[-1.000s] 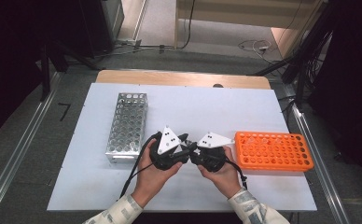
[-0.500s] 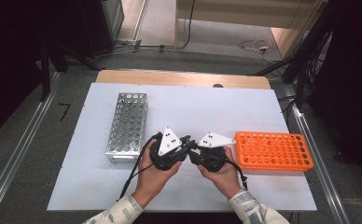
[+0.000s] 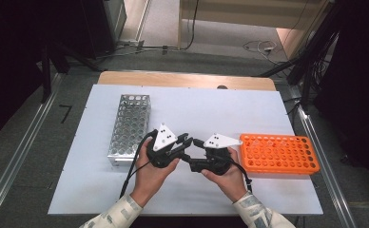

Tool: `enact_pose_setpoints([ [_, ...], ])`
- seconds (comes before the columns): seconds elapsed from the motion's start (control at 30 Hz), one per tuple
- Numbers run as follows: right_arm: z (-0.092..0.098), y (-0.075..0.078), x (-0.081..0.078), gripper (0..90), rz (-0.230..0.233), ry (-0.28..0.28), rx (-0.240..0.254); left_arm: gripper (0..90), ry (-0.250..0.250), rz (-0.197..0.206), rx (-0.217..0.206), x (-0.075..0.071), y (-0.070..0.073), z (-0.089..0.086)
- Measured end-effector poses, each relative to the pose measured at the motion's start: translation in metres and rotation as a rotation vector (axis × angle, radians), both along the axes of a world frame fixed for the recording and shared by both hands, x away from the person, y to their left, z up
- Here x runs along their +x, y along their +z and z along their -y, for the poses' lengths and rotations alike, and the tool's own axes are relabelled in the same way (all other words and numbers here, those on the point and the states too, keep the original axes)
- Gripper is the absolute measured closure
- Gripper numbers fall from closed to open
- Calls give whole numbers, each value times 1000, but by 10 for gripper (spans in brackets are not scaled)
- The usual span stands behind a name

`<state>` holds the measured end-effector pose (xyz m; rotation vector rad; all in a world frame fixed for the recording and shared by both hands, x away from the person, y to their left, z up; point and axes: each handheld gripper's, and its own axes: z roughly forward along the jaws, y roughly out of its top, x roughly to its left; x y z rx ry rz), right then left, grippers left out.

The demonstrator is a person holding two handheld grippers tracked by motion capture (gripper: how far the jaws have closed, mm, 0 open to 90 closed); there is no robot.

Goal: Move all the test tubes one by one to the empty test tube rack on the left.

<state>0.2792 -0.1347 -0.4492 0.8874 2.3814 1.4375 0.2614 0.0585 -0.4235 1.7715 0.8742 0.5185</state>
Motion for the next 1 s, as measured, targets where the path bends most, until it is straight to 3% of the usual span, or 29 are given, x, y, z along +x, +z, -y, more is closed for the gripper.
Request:
enact_pose_setpoints([
  [0.33, 0, -2, -1, 209, -14, -17, -15, 764, 59, 18, -56, 5, 15, -24],
  [0.57, -1, -3, -2, 182, 2, -29, -33, 765, 102, 29, -84, 7, 26, -42],
  [1.0, 4, -2, -1, 183, 11, -54, -31, 764, 168, 36, -89, 8, 34, -66],
])
